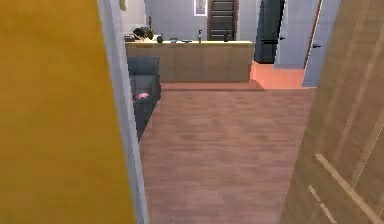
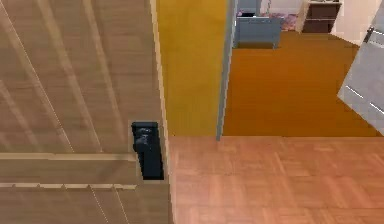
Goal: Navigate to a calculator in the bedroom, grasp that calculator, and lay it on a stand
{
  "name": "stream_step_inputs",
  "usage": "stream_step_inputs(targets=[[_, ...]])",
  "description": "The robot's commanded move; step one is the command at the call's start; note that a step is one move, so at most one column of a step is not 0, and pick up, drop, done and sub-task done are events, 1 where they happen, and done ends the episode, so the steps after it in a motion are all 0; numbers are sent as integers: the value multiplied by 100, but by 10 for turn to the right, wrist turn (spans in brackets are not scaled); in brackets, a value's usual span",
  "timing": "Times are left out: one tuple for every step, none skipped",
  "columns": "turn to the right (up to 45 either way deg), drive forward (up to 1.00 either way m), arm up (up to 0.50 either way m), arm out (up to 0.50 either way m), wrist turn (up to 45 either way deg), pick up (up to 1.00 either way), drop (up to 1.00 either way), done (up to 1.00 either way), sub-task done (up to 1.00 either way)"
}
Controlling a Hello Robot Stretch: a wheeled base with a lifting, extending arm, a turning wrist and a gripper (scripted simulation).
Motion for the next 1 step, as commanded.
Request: stream_step_inputs(targets=[[0,65,0,0,0,0,0,0,0]])
